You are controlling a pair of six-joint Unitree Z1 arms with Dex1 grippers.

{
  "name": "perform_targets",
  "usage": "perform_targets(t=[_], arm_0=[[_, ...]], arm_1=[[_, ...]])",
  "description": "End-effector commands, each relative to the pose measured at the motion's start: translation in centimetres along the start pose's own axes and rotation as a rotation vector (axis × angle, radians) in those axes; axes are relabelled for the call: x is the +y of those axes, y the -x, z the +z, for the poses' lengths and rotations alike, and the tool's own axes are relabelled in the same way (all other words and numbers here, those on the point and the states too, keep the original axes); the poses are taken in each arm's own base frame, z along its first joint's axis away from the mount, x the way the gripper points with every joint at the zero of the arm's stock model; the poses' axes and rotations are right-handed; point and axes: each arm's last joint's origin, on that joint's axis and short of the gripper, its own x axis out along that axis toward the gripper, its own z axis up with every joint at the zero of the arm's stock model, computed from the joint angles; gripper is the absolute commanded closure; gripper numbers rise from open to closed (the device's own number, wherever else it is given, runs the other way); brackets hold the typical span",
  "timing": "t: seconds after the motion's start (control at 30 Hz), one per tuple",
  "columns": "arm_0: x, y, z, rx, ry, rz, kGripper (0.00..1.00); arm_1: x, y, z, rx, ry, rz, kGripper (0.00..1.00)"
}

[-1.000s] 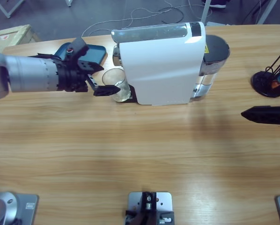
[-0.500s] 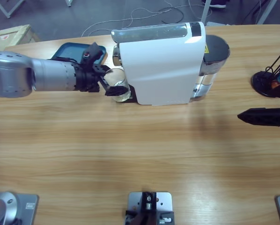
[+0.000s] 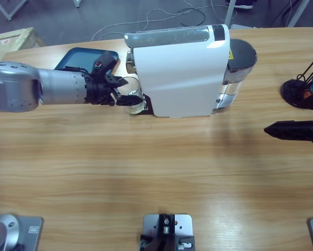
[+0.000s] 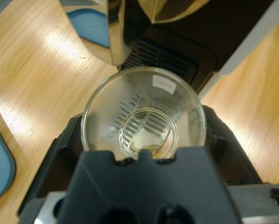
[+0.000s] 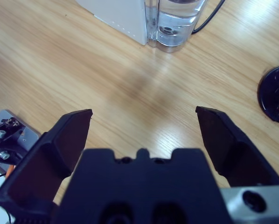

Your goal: Pour coffee

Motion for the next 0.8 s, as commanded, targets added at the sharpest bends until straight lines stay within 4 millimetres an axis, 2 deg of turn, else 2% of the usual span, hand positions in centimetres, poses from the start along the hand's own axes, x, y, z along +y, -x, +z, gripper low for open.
perform_targets(t=[0.03, 0.13, 0.2, 0.27, 0.33, 0.43, 0.5, 0.57, 0.7, 0.8], arm_0=[[0.7, 3.5, 0.0, -0.050, 0.001, 0.086, 1.000], [1.5, 6.1, 0.4, -0.087, 0.054, 0.197, 1.000], [3.0, 6.9, 0.0, -0.086, 0.126, 0.278, 1.000], [5.5, 7.2, -0.8, -0.075, 0.227, 0.360, 1.000], [9.0, 7.1, -1.6, -0.055, 0.319, 0.464, 1.000], [13.7, 6.9, -1.8, -0.045, 0.376, 0.593, 1.000], [16.3, 6.4, -2.2, -0.036, 0.407, 0.648, 1.000], [18.1, 5.1, -2.6, -0.023, 0.427, 0.654, 1.000], [19.6, 2.0, -3.1, 0.007, 0.433, 0.635, 1.000], [20.2, 0.5, -3.3, 0.019, 0.453, 0.625, 1.000]], arm_1=[[0.3, -0.8, 0.2, 0.021, 0.005, 0.017, 0.000], [0.4, -0.8, 0.5, 0.011, 0.005, 0.019, 0.000], [0.4, -0.9, 0.6, 0.011, 0.005, 0.019, 0.000], [0.4, -0.9, 0.8, 0.012, 0.005, 0.019, 0.000], [0.5, -1.1, 0.9, 0.015, 0.005, 0.019, 0.000], [0.6, -1.2, 1.4, 0.014, 0.005, 0.019, 0.000], [0.7, -1.5, 1.8, 0.022, 0.005, 0.020, 0.000], [0.8, -1.9, 2.1, 0.033, 0.005, 0.028, 0.000], [0.9, -2.8, 2.9, 0.053, 0.005, 0.025, 0.000], [1.0, -3.8, 3.1, 0.080, 0.006, 0.020, 0.000]])
